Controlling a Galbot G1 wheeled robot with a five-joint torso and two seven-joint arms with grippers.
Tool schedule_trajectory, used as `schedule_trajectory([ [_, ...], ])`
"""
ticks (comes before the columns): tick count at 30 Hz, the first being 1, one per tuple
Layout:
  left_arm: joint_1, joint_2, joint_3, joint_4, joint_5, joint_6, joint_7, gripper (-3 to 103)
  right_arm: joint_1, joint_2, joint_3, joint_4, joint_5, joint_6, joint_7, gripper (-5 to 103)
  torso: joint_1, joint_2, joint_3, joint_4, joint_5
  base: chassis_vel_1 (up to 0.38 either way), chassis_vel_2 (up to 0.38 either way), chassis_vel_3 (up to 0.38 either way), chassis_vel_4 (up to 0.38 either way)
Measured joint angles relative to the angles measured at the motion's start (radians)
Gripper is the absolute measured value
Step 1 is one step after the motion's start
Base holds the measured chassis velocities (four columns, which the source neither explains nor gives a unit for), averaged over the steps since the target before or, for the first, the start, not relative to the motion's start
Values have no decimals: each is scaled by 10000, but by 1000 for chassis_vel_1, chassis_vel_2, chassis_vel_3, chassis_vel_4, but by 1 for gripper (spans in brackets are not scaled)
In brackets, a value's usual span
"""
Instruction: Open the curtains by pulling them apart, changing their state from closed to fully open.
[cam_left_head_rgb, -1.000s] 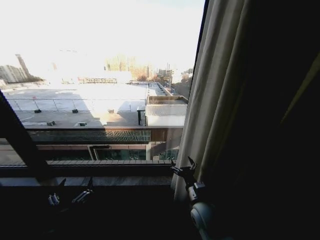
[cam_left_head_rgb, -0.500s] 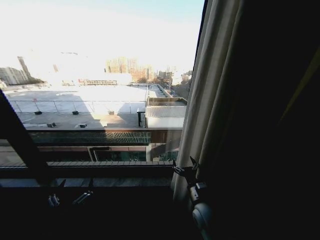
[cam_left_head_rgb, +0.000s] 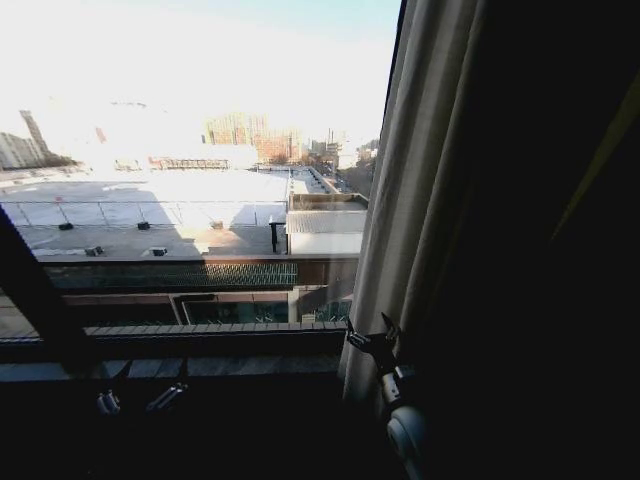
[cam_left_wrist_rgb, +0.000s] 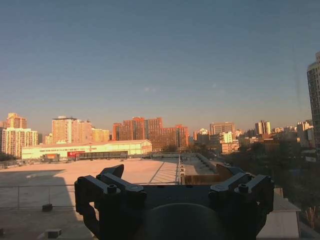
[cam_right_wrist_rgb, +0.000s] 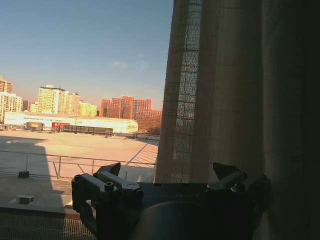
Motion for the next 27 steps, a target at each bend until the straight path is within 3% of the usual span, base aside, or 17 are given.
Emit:
schedule_trajectory([
  [9, 26, -57, 6, -37, -63, -180, -42, 100, 69, -90, 183, -72, 319, -90, -3, 100, 0, 1, -1, -1, 0, 0, 0, 0, 0],
  [19, 130, -53, -70, -62, -278, -237, -45, 100, 303, -435, 1248, -214, 766, -579, 372, 100, 0, 0, 0, 1, 3, 0, 0, 0, 0],
  [27, 87, -26, -130, 22, -323, -271, -36, 100, -1648, -597, 1321, 1664, 1024, -925, 502, 100, -1, 1, -1, -3, -2, 0, 0, 0, 0],
])
